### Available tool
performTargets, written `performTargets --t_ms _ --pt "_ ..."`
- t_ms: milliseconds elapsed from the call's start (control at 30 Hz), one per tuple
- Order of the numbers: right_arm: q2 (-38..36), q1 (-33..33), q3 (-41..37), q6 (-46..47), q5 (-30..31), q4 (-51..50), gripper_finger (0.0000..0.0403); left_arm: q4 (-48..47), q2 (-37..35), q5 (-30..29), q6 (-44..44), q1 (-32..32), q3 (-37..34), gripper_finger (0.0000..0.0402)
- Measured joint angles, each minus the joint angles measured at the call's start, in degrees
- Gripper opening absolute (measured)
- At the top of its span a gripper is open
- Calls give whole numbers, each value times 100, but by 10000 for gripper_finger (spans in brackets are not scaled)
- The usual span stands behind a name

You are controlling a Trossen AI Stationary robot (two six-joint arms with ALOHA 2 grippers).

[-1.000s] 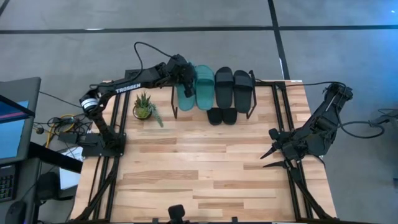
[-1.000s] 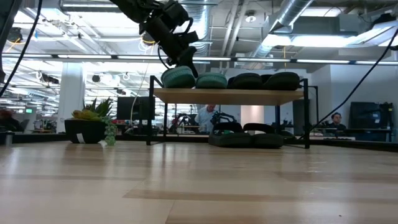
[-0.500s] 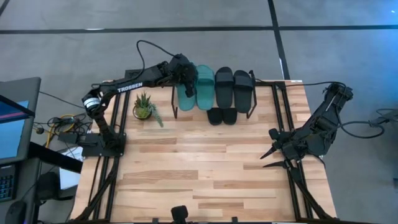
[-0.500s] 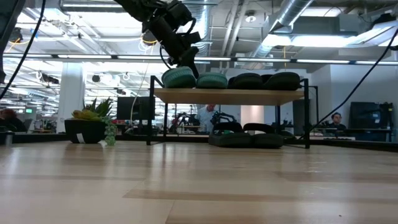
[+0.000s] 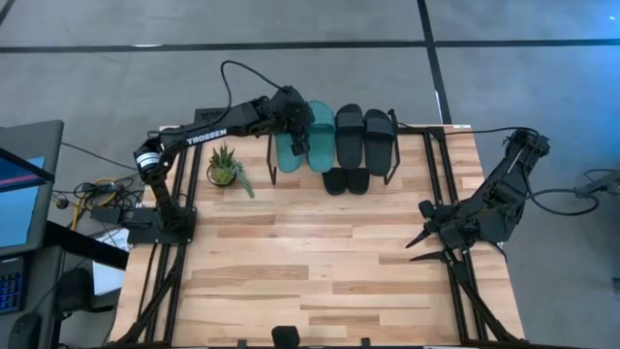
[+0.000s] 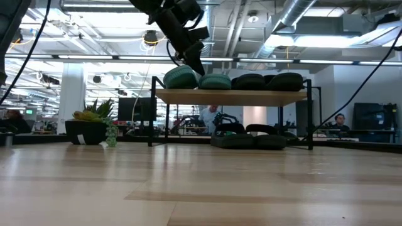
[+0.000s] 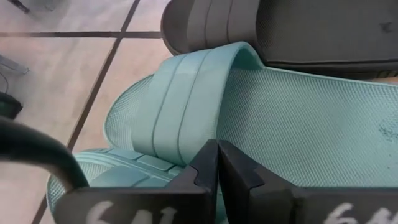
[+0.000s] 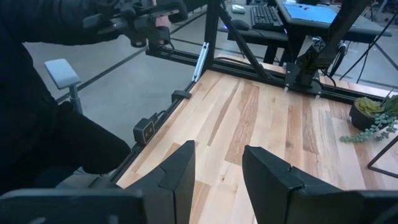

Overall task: Pick and place slides into the shelf
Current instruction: Put the green slipper on the shelf, then return to Home Position

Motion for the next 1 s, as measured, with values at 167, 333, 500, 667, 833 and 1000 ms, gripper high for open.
performTargets --t_ms 167,333,500,667,833,1000 --pt "0 0 0 24 -1 -2 122 25 -16 -318 95 -74 4 0" --pt "0 0 0 28 -1 0 122 116 -147 -716 232 -145 15 0" --pt "0 0 0 28 -1 -2 122 101 -391 -824 260 -154 22 0" --pt "0 0 0 28 -1 -2 122 -51 -759 -842 272 -234 24 0" --pt "0 -4 0 -57 3 5 122 -66 -1246 -836 426 -507 28 0" --pt "0 -86 0 -69 18 32 122 -63 -1809 -799 507 -947 33 0"
